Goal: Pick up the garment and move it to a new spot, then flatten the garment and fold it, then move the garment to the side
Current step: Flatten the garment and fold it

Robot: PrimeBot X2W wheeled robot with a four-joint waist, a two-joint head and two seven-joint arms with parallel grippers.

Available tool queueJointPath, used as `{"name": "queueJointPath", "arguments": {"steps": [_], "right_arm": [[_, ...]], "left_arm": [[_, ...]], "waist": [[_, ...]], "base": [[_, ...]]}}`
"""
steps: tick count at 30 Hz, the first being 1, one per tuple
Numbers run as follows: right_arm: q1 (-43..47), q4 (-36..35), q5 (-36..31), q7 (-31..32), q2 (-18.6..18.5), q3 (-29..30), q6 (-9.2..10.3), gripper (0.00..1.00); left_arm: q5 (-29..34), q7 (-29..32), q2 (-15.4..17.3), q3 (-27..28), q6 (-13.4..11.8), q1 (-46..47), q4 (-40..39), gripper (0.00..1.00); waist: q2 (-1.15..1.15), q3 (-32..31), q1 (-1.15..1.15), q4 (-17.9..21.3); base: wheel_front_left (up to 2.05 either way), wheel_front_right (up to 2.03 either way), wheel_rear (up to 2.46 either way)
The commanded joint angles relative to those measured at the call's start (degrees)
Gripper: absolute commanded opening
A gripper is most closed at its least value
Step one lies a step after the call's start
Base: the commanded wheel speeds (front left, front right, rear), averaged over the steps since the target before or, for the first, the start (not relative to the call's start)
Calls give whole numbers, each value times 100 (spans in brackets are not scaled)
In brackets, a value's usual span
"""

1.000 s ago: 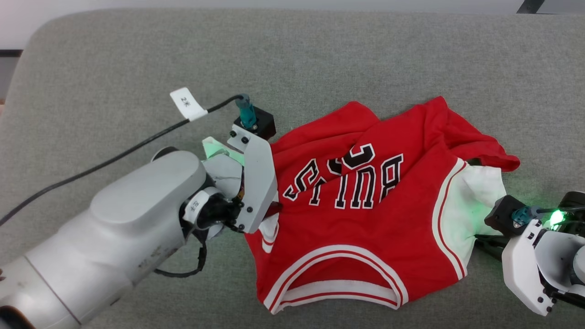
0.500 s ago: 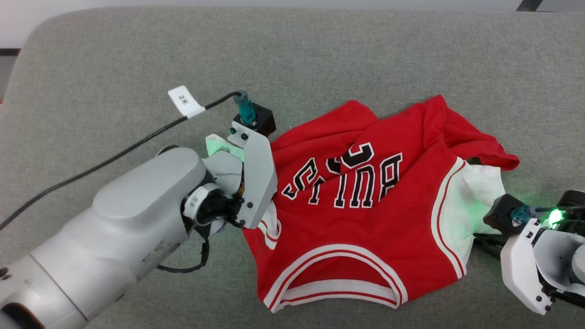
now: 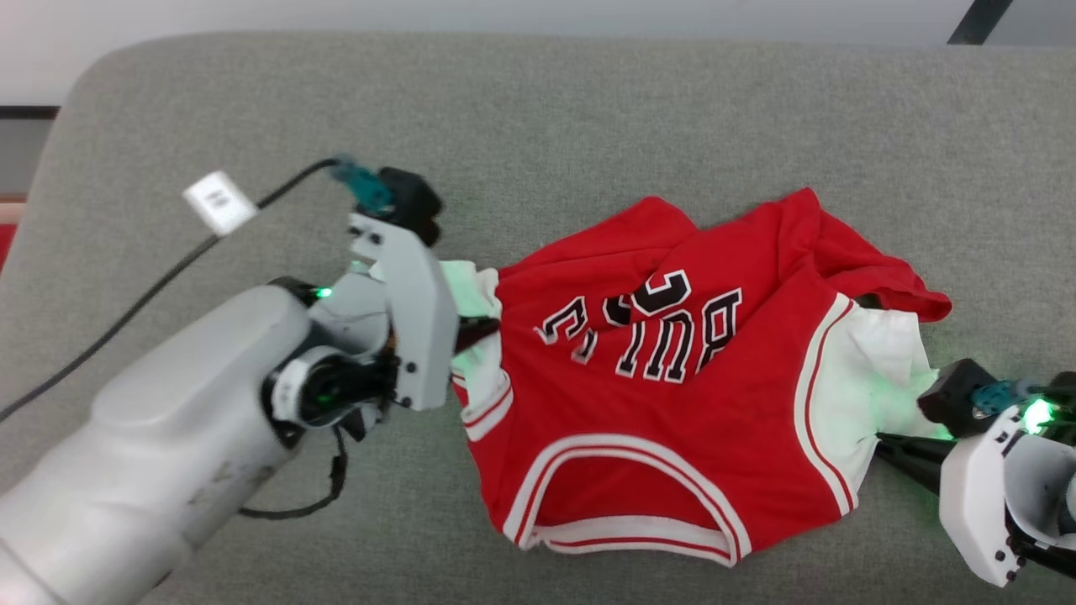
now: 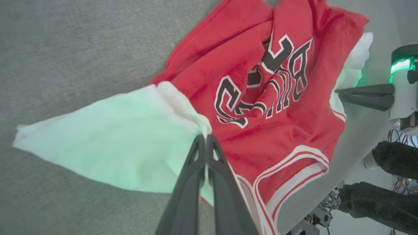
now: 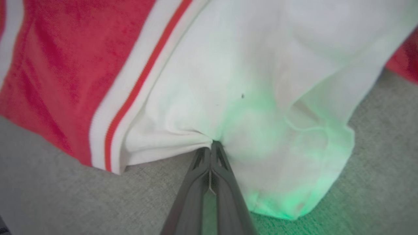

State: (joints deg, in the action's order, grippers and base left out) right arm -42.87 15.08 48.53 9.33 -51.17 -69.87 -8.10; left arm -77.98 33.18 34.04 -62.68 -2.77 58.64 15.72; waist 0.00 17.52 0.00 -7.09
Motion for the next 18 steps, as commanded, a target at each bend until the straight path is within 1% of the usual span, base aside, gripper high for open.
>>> {"name": "queueJointPath", "arguments": {"steps": [1, 5, 8, 11, 14, 18], "right_arm": [[96, 192, 83, -40, 39, 104, 112, 0], [241, 151, 456, -361, -122, 486, 85, 0], [342, 89, 695, -540, -207, 720, 68, 0], [441, 71, 842, -635, -350, 853, 68, 0], [505, 51, 921, -678, -412, 926, 68, 0], [608, 58, 956, -696, -404, 944, 68, 0]], "left_arm": [[-80, -185, 95, 142, -46, -122, -113, 0], [-373, -766, 388, 566, -147, -527, -503, 0], [-650, -1119, 600, 860, -106, -849, -825, 0], [-810, -1360, 761, 1015, -60, -1129, -1051, 0], [-941, -1623, 830, 1192, -56, -1317, -1159, 0], [-1141, -1904, 906, 1378, -60, -1599, -1230, 0]], "waist": [[0, -104, 0, -38], [0, -229, 0, -51], [0, -272, 0, -39], [0, -276, 0, -60], [0, -252, 0, -67], [0, -235, 0, -60]], "base": [[0, 0, 0], [0, 0, 0], [0, 0, 0], [0, 0, 0], [0, 0, 0], [0, 0, 0]]}}
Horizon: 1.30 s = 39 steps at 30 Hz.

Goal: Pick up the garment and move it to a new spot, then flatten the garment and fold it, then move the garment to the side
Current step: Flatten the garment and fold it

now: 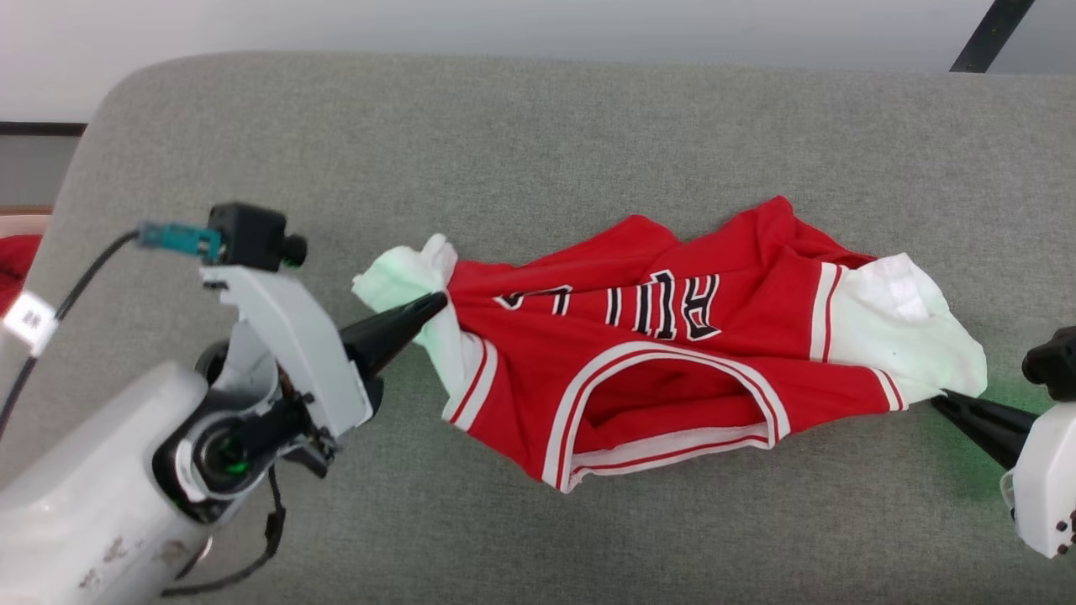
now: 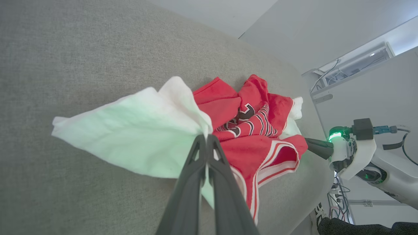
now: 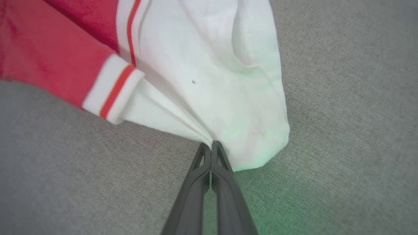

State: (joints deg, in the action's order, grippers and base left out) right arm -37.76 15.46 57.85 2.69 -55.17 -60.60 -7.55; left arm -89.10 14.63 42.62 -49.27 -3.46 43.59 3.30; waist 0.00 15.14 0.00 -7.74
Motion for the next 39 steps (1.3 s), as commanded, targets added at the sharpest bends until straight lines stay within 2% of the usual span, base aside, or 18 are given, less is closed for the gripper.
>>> {"name": "queueJointPath", "arguments": {"steps": [1, 7, 9, 12, 15, 19, 20, 21, 22, 28, 33, 39], "right_arm": [[117, 27, 35, -29, 10, 21, 13, 0], [232, 3, -30, -41, 97, 6, 13, 0], [207, -53, -63, 4, 153, -6, 13, 0], [174, -68, -102, 22, 213, -8, 12, 0], [145, -89, -174, 69, 337, -45, 12, 0], [126, -92, -220, 86, 408, -70, 12, 0], [125, -92, -228, 79, 430, -77, 12, 0], [124, -90, -242, 74, 449, -81, 12, 0], [123, -89, -246, 69, 468, -85, 12, 0], [184, -52, -247, 33, 531, -92, 12, 0], [184, -31, -254, 11, 578, -112, 12, 0], [126, -37, -288, 13, 628, -150, 12, 0]], "left_arm": [[-71, -90, 57, 52, -7, -178, 2, 0], [-20, -121, 3, -136, -45, -488, 118, 0], [116, 123, -148, -441, -26, -523, 332, 0], [195, 280, -256, -586, -9, -448, 585, 0], [201, 430, -515, -679, 115, -257, 1116, 0], [279, 528, -587, -715, 220, -93, 1407, 0], [304, 551, -587, -717, 246, -33, 1472, 22], [329, 577, -579, -711, 266, 30, 1514, 52], [352, 581, -557, -697, 283, 84, 1535, 100], [498, 679, -328, -624, 221, 377, 1331, 100], [574, 917, -126, -633, -31, 573, 950, 100], [580, 1630, 69, -941, -334, 605, 462, 100]], "waist": [[0, 5, 0, 9], [0, 32, 0, 8], [0, 80, 0, 22], [0, 116, 0, 36], [0, 134, 0, 86], [0, 131, 0, 124], [0, 126, 0, 135], [0, 120, 0, 143], [0, 112, 0, 151], [0, 57, 0, 159], [0, 48, 0, 161], [0, 81, 0, 201]], "base": [[0, 0, 0], [0, 0, 0], [0, 0, 0], [0, 0, 0], [0, 0, 0], [0, 0, 0], [0, 0, 0], [0, 0, 0], [0, 0, 0], [0, 0, 0], [0, 0, 0], [0, 0, 0]]}}
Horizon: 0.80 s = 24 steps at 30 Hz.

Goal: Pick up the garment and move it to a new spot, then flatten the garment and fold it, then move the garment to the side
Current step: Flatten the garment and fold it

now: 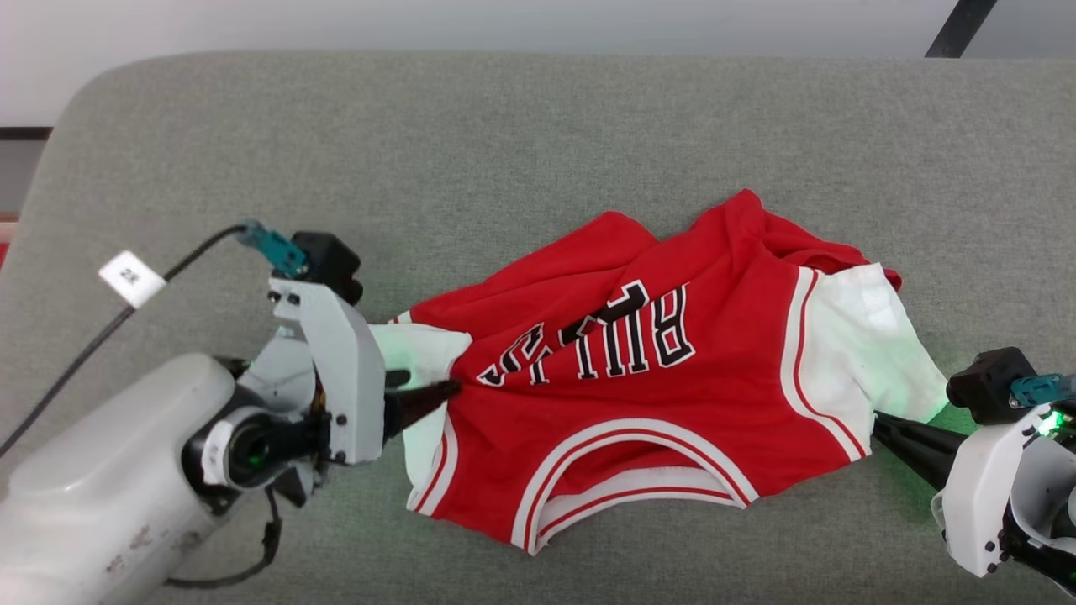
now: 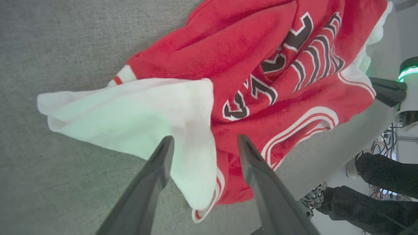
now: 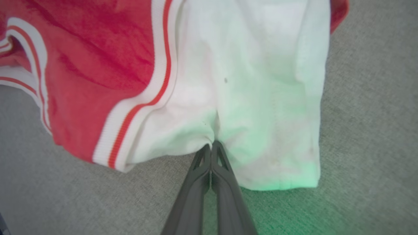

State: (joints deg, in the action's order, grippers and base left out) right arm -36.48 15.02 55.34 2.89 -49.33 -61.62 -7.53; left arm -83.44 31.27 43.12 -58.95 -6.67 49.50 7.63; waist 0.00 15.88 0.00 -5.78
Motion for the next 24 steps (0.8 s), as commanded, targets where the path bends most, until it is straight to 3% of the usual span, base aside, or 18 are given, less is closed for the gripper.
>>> {"name": "queueJointPath", "arguments": {"steps": [1, 9, 21, 23, 24], "right_arm": [[-9, 9, -41, -4, 46, -54, 9, 0], [-61, 38, -41, -9, 68, -114, 10, 0], [-230, 35, -39, -22, 99, -208, 10, 0], [-233, 40, -30, -31, 88, -223, 11, 0], [-240, 44, -24, -30, 82, -234, 11, 0]], "left_arm": [[22, 54, 62, -16, -57, 4, -43, 100], [35, 341, 298, -158, -253, -98, -427, 100], [89, 235, 149, -161, -253, -90, -195, 100], [69, 163, 90, -127, -245, -101, -118, 46], [79, 121, 73, -117, -246, -102, -69, 31]], "waist": [[0, 17, 0, 11], [0, 117, 0, 47], [0, 272, 0, 53], [0, 283, 0, 50], [0, 284, 0, 49]], "base": [[0, 0, 0], [0, 0, 0], [0, 0, 0], [0, 0, 0], [0, 0, 0]]}}
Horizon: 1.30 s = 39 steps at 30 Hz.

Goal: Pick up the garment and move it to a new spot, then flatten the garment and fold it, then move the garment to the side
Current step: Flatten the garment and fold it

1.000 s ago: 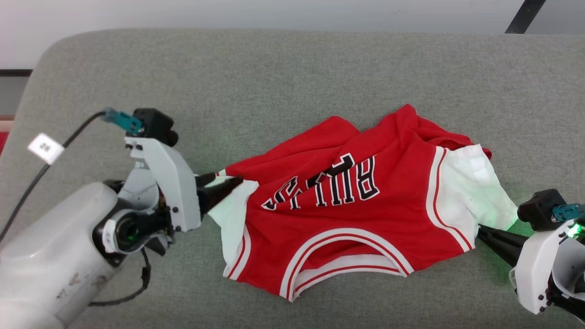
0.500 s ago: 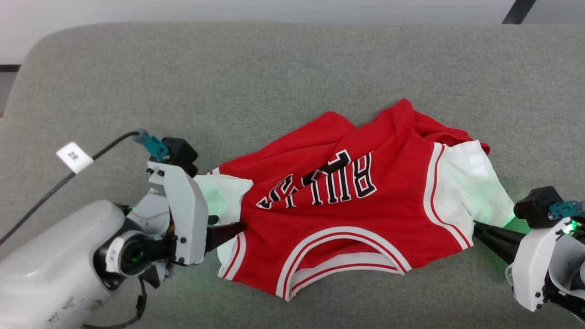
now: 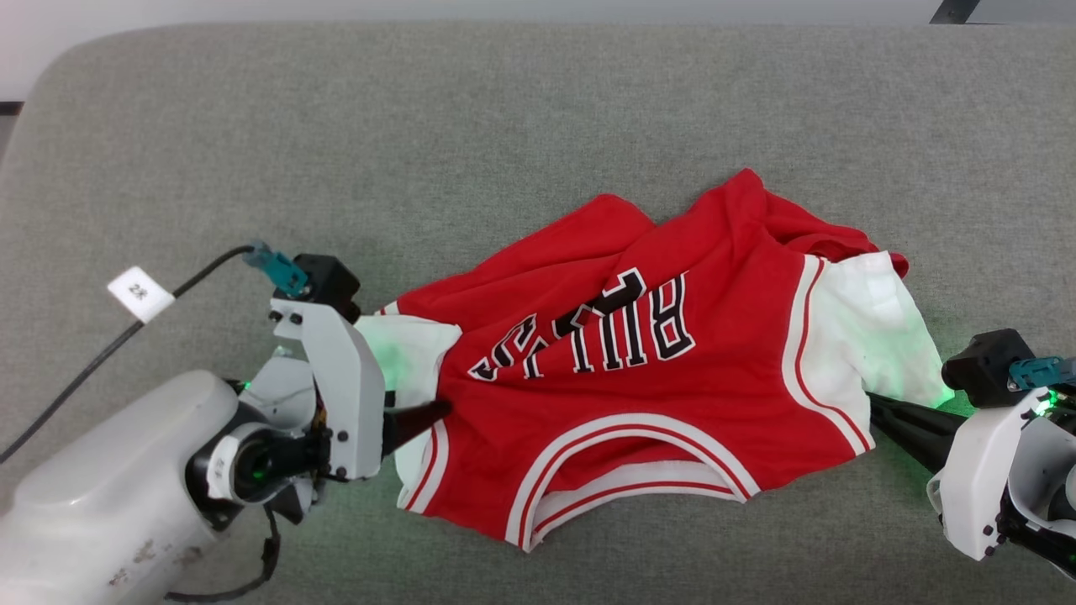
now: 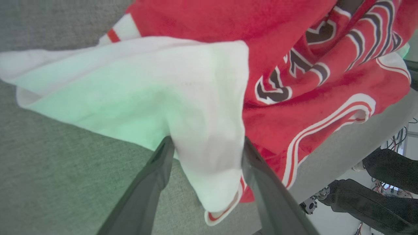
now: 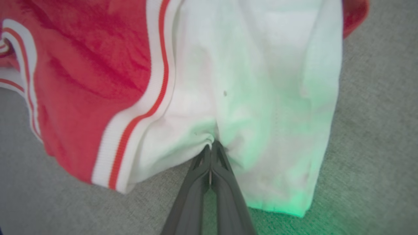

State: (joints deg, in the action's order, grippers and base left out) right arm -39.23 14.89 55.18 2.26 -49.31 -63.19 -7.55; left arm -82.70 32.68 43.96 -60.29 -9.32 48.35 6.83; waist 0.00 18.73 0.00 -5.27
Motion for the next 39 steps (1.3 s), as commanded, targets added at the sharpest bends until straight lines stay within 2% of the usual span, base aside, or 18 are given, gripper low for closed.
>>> {"name": "queueJointPath", "arguments": {"steps": [1, 2, 9, 14, 19, 24, 29, 32, 34, 36, 39], "right_arm": [[28, 64, 0, 30, 78, -89, 13, 0], [21, 70, 10, 26, 77, -96, 13, 0], [69, 27, 231, -209, -48, 138, 13, 0], [156, -243, 687, -495, -209, 542, 13, 0], [167, -668, 1238, -700, -449, 1061, 13, 0], [-189, -698, 1820, -761, -398, 1643, 13, 0], [-987, -409, 1942, -525, -285, 2092, 12, 0], [-1685, 36, 1847, -393, -81, 2360, 12, 0], [-1977, 187, 1804, -353, 20, 2449, 12, 0], [-2567, 589, 1688, -293, 271, 2614, 12, 0], [-3514, 1313, 1406, -354, 691, 2848, 12, 0]], "left_arm": [[7, -63, -24, 38, 31, 7, 52, 3], [-31, -110, -32, 79, 37, -11, 80, 0], [-363, -629, 68, 500, 180, -265, 35, 0], [-834, -1211, 188, 1010, 373, -608, -305, 0], [-1266, -1738, 128, 1503, 543, -820, -603, 0], [-1651, -1937, -348, 1949, 616, -306, -290, 0], [-1509, -2135, -986, 2208, 433, 867, 666, 0], [-1293, -2371, -1334, 2360, 342, 1755, 1481, 0], [-1132, -2549, -1413, 2417, 324, 2104, 1753, 0], [-949, -2762, -1639, 2464, 346, 2710, 2346, 0], [-584, -3117, -1806, 2469, 300, 3556, 3146, 0]], "waist": [[0, -5, 0, -2], [0, -13, 0, -2], [0, -193, 0, 2], [0, -289, 0, 28], [0, -148, 0, 50], [0, 92, 0, 57], [0, 336, 0, 89], [0, 452, 0, 165], [0, 510, 0, 204], [0, 603, 0, 272], [0, 677, 0, 376]], "base": [[0, 0, 0], [0, 0, 0], [0, 0, 0], [0, 0, 0], [0, 0, 0], [0, 0, 0], [0, 0, 0], [0, 0, 0], [0, 0, 0], [0, 0, 0], [0, 0, 0]]}}
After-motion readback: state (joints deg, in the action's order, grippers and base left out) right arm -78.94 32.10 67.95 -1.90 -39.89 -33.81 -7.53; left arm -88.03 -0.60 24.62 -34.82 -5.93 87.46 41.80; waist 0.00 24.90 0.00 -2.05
